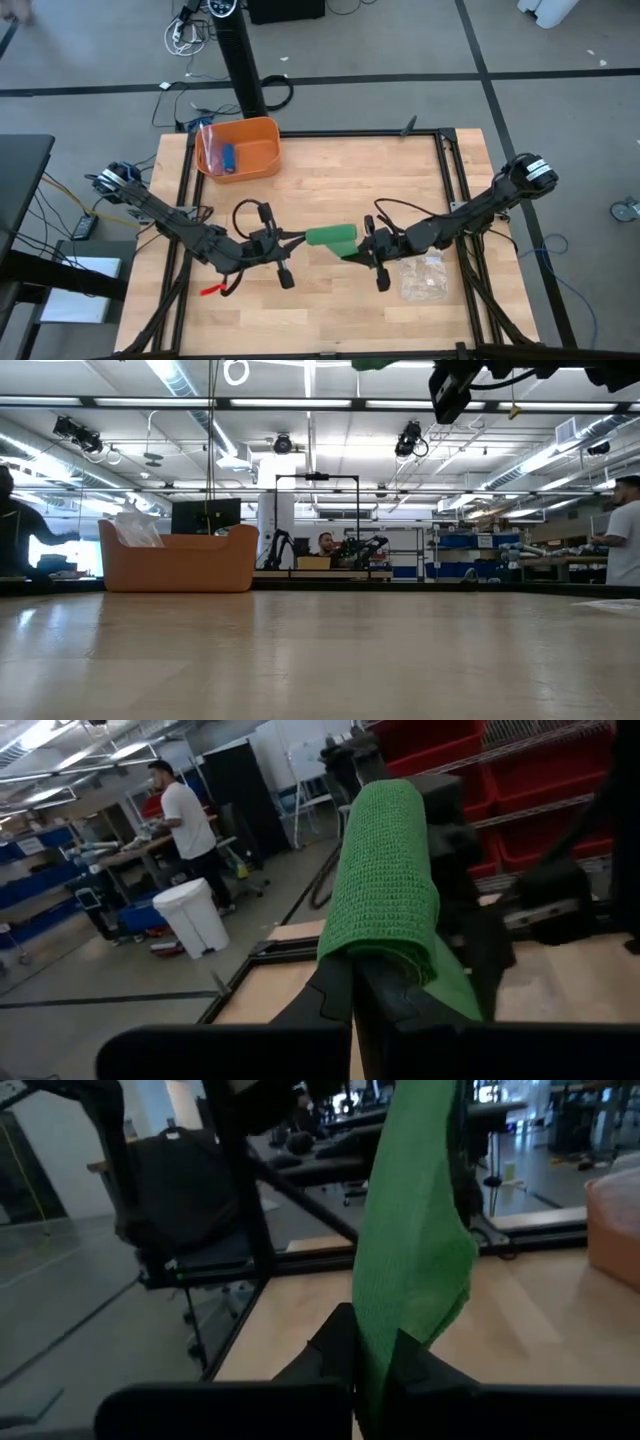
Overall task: Roll bandage
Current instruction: Roll the green bandage
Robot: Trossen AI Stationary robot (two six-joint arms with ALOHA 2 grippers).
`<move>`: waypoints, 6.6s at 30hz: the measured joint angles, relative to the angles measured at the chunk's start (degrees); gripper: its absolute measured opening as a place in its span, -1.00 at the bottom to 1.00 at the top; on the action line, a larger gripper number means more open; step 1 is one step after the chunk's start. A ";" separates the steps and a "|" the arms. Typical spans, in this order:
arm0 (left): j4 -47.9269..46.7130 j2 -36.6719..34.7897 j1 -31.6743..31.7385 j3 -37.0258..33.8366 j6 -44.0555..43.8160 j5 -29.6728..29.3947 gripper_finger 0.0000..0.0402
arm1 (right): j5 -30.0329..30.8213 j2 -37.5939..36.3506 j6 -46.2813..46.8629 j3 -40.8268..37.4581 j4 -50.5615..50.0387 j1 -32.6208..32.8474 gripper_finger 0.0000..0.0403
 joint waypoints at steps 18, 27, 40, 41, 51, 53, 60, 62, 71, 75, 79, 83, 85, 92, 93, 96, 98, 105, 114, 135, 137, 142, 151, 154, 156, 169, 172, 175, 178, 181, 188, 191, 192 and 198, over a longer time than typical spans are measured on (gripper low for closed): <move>-0.42 1.34 0.37 0.00 4.26 -9.48 -0.99 | 0.58 -0.02 2.40 0.02 10.52 4.52 -0.99; -0.48 9.79 1.24 0.00 4.27 -13.50 -0.99 | 0.47 -0.04 5.19 3.72 11.08 2.20 -0.99; 5.02 16.19 0.40 0.00 6.00 -14.05 -0.99 | 1.88 -0.04 9.41 5.07 10.71 -2.09 -0.70; 5.08 16.19 0.21 0.00 5.99 -13.96 -0.99 | 1.87 -0.04 9.45 5.07 10.70 -2.19 -0.63; 5.99 16.21 -1.78 0.39 5.75 -12.73 -0.99 | 2.94 -0.85 9.37 5.09 10.82 -2.17 -0.10; 6.10 16.21 -2.20 0.42 5.57 -11.74 -0.99 | 3.65 -1.27 9.38 5.09 10.91 -2.17 -0.05; 6.49 16.21 -3.43 0.42 5.38 -7.16 -0.99 | 7.57 -3.55 9.31 5.09 10.00 -2.26 0.02; 6.55 16.21 -3.61 0.42 4.88 -5.69 -0.99 | 7.68 -4.30 9.36 5.09 8.69 -2.24 0.02; 2.49 16.21 -6.13 0.43 4.00 -1.28 -0.99 | 1.97 -13.23 8.08 5.11 -14.31 -2.09 0.02; 1.02 16.72 -7.21 0.44 14.51 1.11 -0.99 | -3.45 -14.93 11.92 5.11 -23.76 -2.26 0.02; 1.18 18.35 -7.59 0.55 28.20 1.75 -0.99 | -6.37 -13.42 11.73 5.57 -26.59 -2.13 0.02; 1.00 21.31 -7.12 2.54 37.11 -0.24 -0.99 | -6.65 -10.44 8.99 8.97 -29.84 -1.16 0.02; 0.98 23.25 -6.74 4.17 42.11 -2.63 -0.99 | -6.70 -8.62 7.86 11.37 -32.72 -0.52 0.02; -1.06 26.70 -5.95 8.96 50.56 -5.72 -0.99 | -6.33 -1.89 6.23 20.74 -44.86 -0.21 -0.02; -1.31 26.70 -5.92 9.24 50.56 -5.72 -0.99 | -6.28 -1.07 5.95 21.69 -46.26 -0.22 -0.04; -1.93 26.76 -5.92 9.33 52.29 -6.61 -0.99 | -5.43 0.74 4.99 24.17 -48.78 -0.32 -0.07; -1.97 26.79 -5.92 9.33 53.81 -6.88 -0.99 | -4.95 1.20 4.00 25.22 -49.98 -0.65 -0.08; -1.81 26.79 -5.92 9.35 57.86 -7.99 -0.99 | -14.02 1.90 3.12 26.77 -51.68 -3.57 -0.08; -1.72 26.76 -5.92 9.35 59.68 -7.99 -0.99 | -19.65 2.35 4.24 26.77 -51.42 -5.89 -0.08; -1.45 26.76 -5.86 9.49 59.47 -8.24 -0.99 | -19.72 3.39 3.27 26.71 -50.18 -6.97 -0.89; -1.48 26.76 -5.86 9.49 59.44 -8.24 -0.99 | -19.56 3.33 2.78 26.71 -50.00 -7.01 -0.86; -1.48 26.75 -5.86 9.49 59.41 -8.25 -0.99 | -20.11 3.30 2.43 26.71 -49.97 -7.78 -0.55; -1.46 26.74 -5.86 9.49 59.37 -8.01 -0.99 | -22.98 4.39 2.71 26.71 -49.51 -8.10 -0.24; -1.61 26.74 -5.86 9.49 59.37 -8.01 -0.99 | -22.99 4.82 2.75 26.66 -49.43 -8.32 -0.34; -1.59 26.74 -5.86 9.49 59.34 -8.00 -0.99 | -22.90 5.09 2.75 26.69 -48.98 -8.44 -0.47; -1.82 26.74 -5.86 9.49 57.64 -9.64 -0.99 | -21.44 3.18 3.85 26.69 -48.87 -7.17 -0.96; -2.07 26.72 -5.86 9.49 56.81 -9.87 -0.99 | -20.21 2.04 4.18 26.69 -48.96 -6.32 -0.98; -5.03 26.72 -5.58 9.49 54.71 -10.24 -0.99 | -19.11 1.04 6.26 26.69 -49.28 -5.53 -0.98; -8.94 26.72 -5.15 9.49 51.92 -11.37 -0.99 | -16.59 -0.05 7.39 26.69 -50.34 -4.32 -0.99; -10.81 26.72 -5.06 9.49 49.34 -11.47 -0.99 | -13.77 -1.16 8.27 26.69 -51.96 -3.08 -0.99; -9.60 26.72 -5.63 9.53 50.72 -10.54 -0.99 | -10.09 -3.04 6.72 26.69 -54.16 -3.25 -0.99; -6.56 26.72 -6.28 9.53 52.50 -10.35 -0.99 | -10.50 -2.94 5.46 26.67 -54.70 -5.14 -1.00; -5.36 26.72 -6.48 9.53 53.57 -10.35 -0.99 | -11.07 -2.88 4.82 26.68 -54.68 -5.73 -1.00; -3.52 26.72 -7.39 11.61 56.72 -10.48 -0.99 | -14.13 -2.82 2.94 26.67 -54.98 -8.43 -1.00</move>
